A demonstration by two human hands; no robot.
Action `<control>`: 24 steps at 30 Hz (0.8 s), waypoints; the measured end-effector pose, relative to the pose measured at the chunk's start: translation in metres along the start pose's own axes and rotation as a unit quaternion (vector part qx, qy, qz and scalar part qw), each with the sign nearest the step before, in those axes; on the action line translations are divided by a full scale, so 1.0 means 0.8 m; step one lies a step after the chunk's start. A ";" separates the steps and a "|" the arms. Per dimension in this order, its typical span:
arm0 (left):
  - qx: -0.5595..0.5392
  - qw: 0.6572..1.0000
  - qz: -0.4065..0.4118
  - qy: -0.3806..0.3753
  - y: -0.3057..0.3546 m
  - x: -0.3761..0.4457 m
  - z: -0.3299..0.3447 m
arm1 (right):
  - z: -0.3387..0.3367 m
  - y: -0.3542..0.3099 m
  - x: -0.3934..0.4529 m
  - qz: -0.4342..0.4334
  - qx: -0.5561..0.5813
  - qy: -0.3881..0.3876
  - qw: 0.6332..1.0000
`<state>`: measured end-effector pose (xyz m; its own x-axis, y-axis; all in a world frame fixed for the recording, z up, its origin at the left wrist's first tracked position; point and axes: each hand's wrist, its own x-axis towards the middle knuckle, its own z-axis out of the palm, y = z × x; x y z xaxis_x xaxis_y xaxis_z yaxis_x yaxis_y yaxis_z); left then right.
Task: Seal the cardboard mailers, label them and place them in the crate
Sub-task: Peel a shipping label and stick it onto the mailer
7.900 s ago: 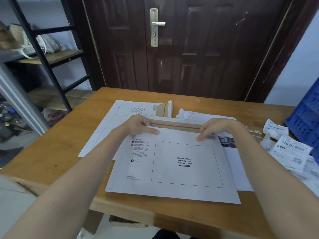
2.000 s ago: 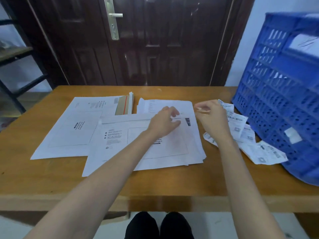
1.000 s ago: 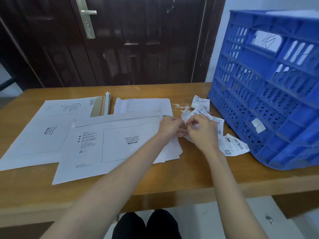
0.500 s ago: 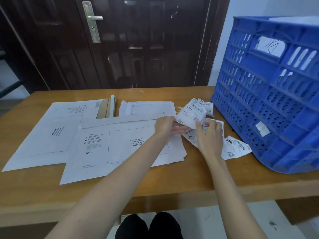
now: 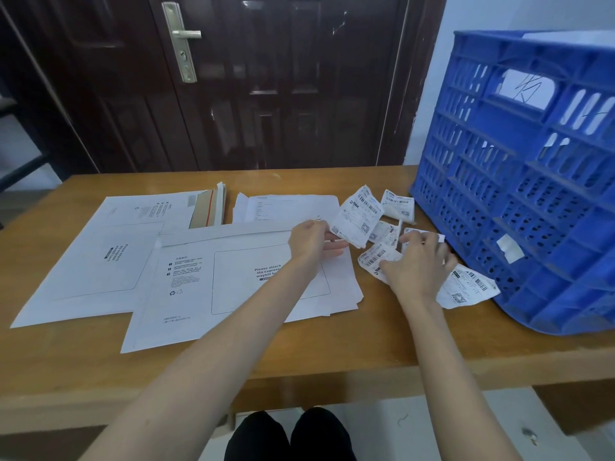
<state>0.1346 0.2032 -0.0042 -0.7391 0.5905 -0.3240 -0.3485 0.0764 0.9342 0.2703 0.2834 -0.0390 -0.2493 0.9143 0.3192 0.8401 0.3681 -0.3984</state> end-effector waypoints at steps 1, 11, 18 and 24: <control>0.003 1.000 0.003 -0.001 0.000 0.000 -0.001 | -0.002 -0.001 0.001 -0.001 -0.005 0.005 1.000; 0.027 0.999 0.032 -0.026 -0.008 0.005 -0.028 | -0.002 -0.056 -0.008 -0.132 0.260 0.050 0.955; -0.003 0.994 0.113 0.005 -0.023 0.001 -0.077 | 0.040 -0.116 -0.051 -0.153 0.301 -0.001 0.941; 0.056 0.978 0.198 0.032 -0.042 -0.001 -0.105 | 0.060 -0.146 -0.068 -0.114 0.259 -0.003 0.959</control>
<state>0.0986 0.1330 -0.0479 -0.8395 0.5400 0.0605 0.0345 -0.0582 0.9977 0.1628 0.1990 -0.0513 -0.4033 0.8000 0.4442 0.4114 0.5921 -0.6929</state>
